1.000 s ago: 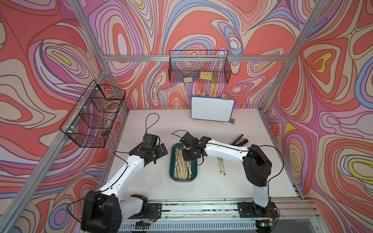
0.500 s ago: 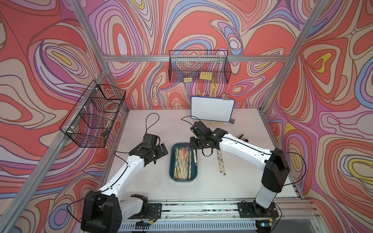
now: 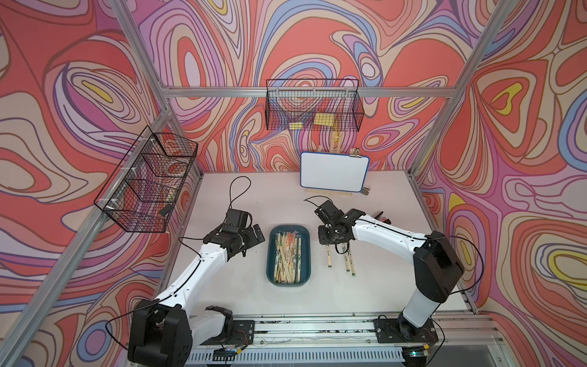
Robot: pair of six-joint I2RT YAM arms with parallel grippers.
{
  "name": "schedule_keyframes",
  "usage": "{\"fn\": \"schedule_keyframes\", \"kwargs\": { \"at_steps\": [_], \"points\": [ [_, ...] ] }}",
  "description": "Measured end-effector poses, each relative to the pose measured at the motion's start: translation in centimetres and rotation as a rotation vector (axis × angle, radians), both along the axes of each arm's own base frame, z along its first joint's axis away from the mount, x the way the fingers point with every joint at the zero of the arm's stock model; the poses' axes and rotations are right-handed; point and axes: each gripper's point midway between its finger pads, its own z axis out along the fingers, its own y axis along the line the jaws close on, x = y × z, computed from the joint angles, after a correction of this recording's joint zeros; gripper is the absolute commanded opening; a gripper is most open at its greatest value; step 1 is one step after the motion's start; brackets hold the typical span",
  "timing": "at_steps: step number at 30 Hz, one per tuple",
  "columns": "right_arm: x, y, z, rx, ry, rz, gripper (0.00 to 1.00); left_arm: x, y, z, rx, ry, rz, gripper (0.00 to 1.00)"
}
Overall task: Take the paired disposable chopsticks out of the storage box
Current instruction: Place the paired disposable chopsticks at the center of the board.
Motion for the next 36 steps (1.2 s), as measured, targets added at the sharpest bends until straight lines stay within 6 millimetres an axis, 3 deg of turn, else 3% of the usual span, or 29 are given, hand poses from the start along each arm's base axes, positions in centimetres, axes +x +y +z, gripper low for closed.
{"fn": "schedule_keyframes", "kwargs": {
  "at_steps": [10, 21, 29, 36],
  "points": [
    [-0.1, -2.9, -3.7, -0.107, 0.053, -0.038, 0.07, 0.2, 0.0, 0.3, -0.001, -0.006, 0.000, 1.00],
    [0.6, -4.2, -4.4, -0.150, 0.043, -0.059, 0.12, 0.2, 0.0, 0.3, -0.002, -0.006, 0.000, 1.00],
    [0.5, -4.7, -4.7, -0.173, 0.044, -0.059, 0.27, 0.2, -0.1, 0.3, -0.002, -0.006, 0.000, 1.00],
    [0.5, -5.0, -4.8, -0.183, 0.043, -0.063, 0.29, 0.2, -0.1, 0.3, -0.005, -0.006, -0.002, 1.00]
  ]
}}
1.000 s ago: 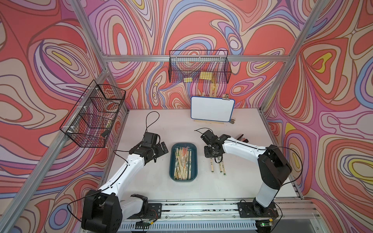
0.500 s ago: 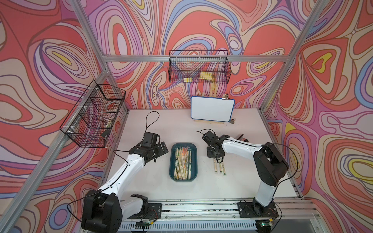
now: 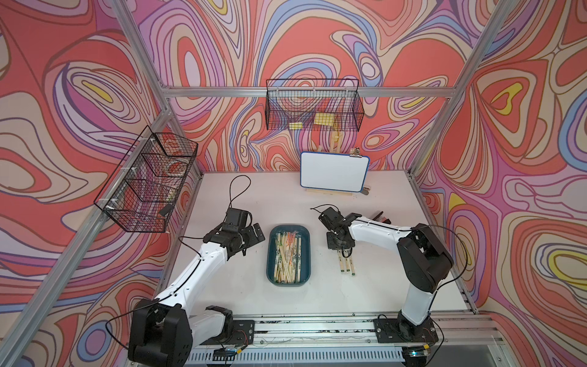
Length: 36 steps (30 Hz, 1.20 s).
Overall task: Take the paired disposable chopsticks out of the storage box
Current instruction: Place the paired disposable chopsticks at the center of the board, then pick up the paired disposable chopsticks from the storage box.
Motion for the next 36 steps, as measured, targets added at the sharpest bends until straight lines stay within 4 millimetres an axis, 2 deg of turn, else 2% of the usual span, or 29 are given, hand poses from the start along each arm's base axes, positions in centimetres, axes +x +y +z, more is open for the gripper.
{"fn": "schedule_keyframes", "kwargs": {
  "at_steps": [8, 14, 19, 25, 28, 30, 36],
  "points": [
    [-0.2, 0.3, 0.6, 0.024, 0.002, 0.001, 0.29, 0.0, 0.0, 0.0, 0.000, 0.000, 0.000, 1.00],
    [-0.1, 2.6, 5.0, 0.200, -0.055, 0.015, 0.30, 0.0, 0.0, -0.1, 0.000, 0.001, 0.001, 1.00],
    [0.3, 6.3, 9.0, 0.364, -0.103, 0.048, 0.30, -0.4, 0.1, -0.6, 0.003, 0.015, 0.001, 1.00],
    [-1.4, 13.4, 11.4, 0.468, -0.107, 0.172, 0.30, -0.6, 0.2, -1.0, 0.009, 0.023, 0.003, 1.00],
    [-2.3, 16.0, 11.0, 0.486, -0.085, 0.215, 0.30, -0.6, 0.2, -1.0, 0.010, 0.025, 0.003, 1.00],
    [-2.6, 17.2, 9.9, 0.481, -0.063, 0.228, 0.29, -0.6, 0.3, -1.0, 0.013, 0.025, 0.005, 1.00],
    [-3.4, 18.2, 5.8, 0.443, 0.012, 0.196, 0.29, -0.8, 0.4, -1.2, 0.015, 0.027, 0.005, 1.00]
  ]
}}
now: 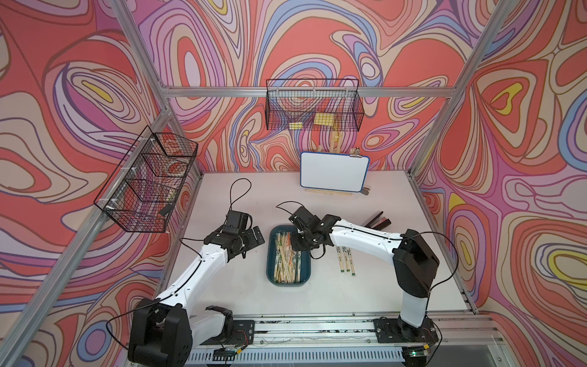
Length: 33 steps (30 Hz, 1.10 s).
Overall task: Take the paired disposable chopsticks out of the storage box
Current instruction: Pick up the paired disposable chopsticks from the storage box.
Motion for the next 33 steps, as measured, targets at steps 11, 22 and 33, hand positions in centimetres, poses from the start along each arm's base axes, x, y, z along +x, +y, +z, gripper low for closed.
{"fn": "schedule_keyframes", "kwargs": {
  "at_steps": [11, 22, 33],
  "points": [
    [0.2, 1.0, -2.7, 0.008, 0.044, -0.053, 0.29, -0.1, 0.0, -0.1, 0.001, 0.001, 0.001, 1.00],
    [0.4, 1.3, -4.5, -0.016, 0.068, -0.063, 0.29, -0.1, 0.0, 0.0, 0.001, 0.000, 0.000, 1.00],
    [0.7, 1.9, -5.3, -0.012, 0.077, -0.063, 0.29, -0.1, 0.0, 0.0, 0.001, 0.000, 0.000, 1.00]
  ]
}}
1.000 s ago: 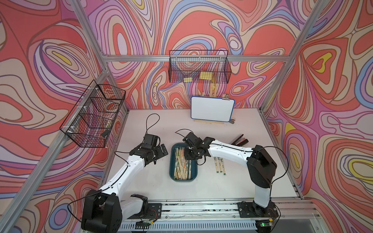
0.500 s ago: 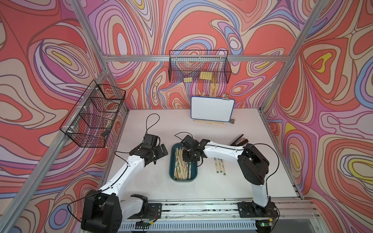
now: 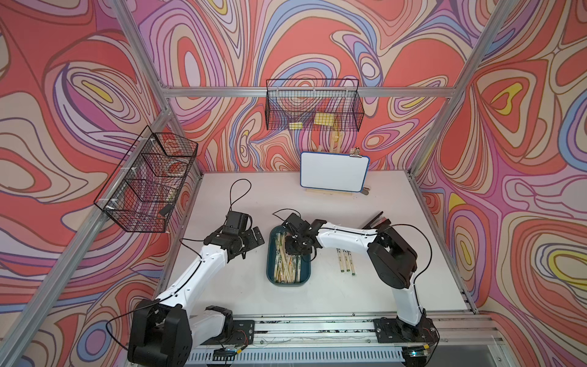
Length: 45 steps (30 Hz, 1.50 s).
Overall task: Take the paired disposable chopsticks out of the storage box
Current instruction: Pick up the paired disposable chopsticks from the storage box.
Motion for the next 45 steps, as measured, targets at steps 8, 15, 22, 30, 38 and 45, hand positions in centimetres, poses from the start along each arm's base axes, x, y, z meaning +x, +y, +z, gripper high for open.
{"fn": "schedule_keyframes", "kwargs": {
  "at_steps": [8, 15, 22, 30, 38, 45],
  "points": [
    [0.0, 0.4, -0.1, 0.016, 0.009, -0.006, 0.17, 0.0, 0.0, 0.0, 0.000, 0.000, 0.000, 1.00],
    [0.0, 0.7, 0.0, 0.032, 0.012, -0.009, 0.10, 0.0, 0.0, 0.0, -0.001, 0.000, 0.000, 1.00],
    [0.0, 0.6, 0.4, 0.036, 0.007, -0.009, 0.05, 0.0, 0.0, 0.0, 0.000, 0.000, 0.000, 1.00],
    [0.3, 0.4, 2.9, 0.056, -0.038, -0.010, 0.03, 0.0, 0.0, 0.0, 0.000, 0.000, 0.000, 1.00],
    [0.5, 0.1, 4.1, 0.053, -0.069, 0.000, 0.05, 0.0, 0.0, 0.0, -0.001, 0.000, 0.000, 1.00],
    [0.6, 0.2, 4.0, 0.055, -0.076, 0.017, 0.10, 0.0, -0.1, 0.0, -0.003, 0.001, -0.002, 1.00]
  ]
}}
